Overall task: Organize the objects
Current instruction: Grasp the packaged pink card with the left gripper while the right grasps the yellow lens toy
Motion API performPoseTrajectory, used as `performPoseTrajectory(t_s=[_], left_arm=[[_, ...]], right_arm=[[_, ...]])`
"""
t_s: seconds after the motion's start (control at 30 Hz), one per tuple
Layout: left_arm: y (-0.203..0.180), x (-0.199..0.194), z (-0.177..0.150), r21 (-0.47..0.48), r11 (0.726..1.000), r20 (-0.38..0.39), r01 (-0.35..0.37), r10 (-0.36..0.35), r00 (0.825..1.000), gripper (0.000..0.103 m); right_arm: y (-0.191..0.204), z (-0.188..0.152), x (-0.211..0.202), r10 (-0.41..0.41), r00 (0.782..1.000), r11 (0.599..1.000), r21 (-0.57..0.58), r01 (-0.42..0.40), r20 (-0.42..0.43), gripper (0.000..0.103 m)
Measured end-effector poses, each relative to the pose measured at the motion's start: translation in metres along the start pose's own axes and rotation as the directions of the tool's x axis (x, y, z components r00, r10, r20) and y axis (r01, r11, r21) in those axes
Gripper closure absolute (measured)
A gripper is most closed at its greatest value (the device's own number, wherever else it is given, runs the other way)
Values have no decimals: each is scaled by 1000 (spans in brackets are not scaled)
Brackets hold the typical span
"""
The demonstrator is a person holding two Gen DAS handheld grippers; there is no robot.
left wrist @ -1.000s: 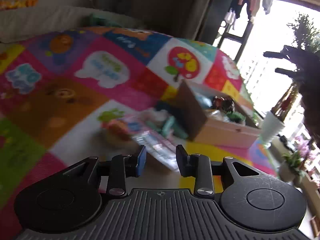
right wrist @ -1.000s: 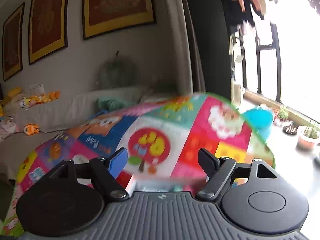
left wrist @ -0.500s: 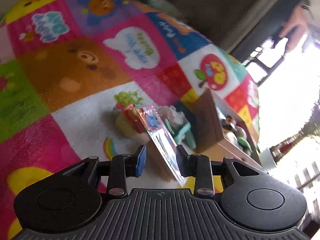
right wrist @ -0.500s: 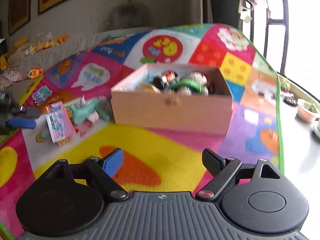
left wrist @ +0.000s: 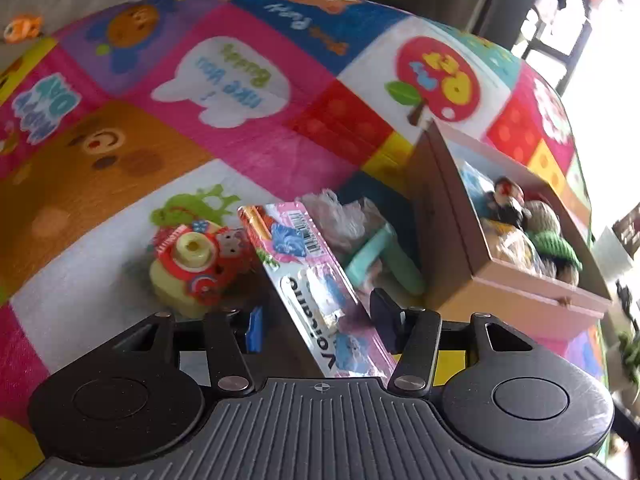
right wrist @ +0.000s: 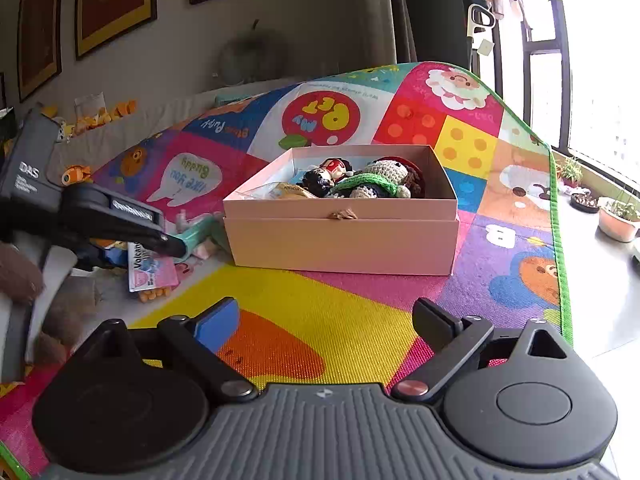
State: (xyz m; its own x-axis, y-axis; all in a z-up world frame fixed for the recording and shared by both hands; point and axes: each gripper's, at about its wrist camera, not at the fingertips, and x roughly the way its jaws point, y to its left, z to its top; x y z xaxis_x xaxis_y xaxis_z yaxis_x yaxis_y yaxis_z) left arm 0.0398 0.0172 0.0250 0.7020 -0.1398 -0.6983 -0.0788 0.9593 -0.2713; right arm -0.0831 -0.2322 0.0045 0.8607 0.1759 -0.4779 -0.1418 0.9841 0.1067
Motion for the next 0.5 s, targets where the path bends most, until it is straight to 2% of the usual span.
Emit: performPoseTrajectory(t_s=[0.07,0.13,0.2,0.3,0.4,0.5], left_arm=[[3,-7,-4,8,999,-21,46,-46,999,48],[11,-23,-14,16,993,-35,116,-115,993,54],[21,-43,-28,40,983,-42,179,-178,983,54],[42,-75,-48,32,971,-33,235,-234,972,54],[68,-102,-56,12,981,45,195,-195,980,54],[93,-120,-52,-30,990,133,138,-133,982,54]], right_arm=[[-1,0,0,1,1000,1000,5,-1,-1,8],[-1,0,0,0,1000,1000,7,0,-3,8],[0,0,2,0,1000,1000,4,0,-12,8],[3,2,9,-6,999,1000,-15,6,-54,8],[13,5,16,-5,996,998,-58,0,-85,8],[35,20,20,61,994,991,-111,-72,-96,8]])
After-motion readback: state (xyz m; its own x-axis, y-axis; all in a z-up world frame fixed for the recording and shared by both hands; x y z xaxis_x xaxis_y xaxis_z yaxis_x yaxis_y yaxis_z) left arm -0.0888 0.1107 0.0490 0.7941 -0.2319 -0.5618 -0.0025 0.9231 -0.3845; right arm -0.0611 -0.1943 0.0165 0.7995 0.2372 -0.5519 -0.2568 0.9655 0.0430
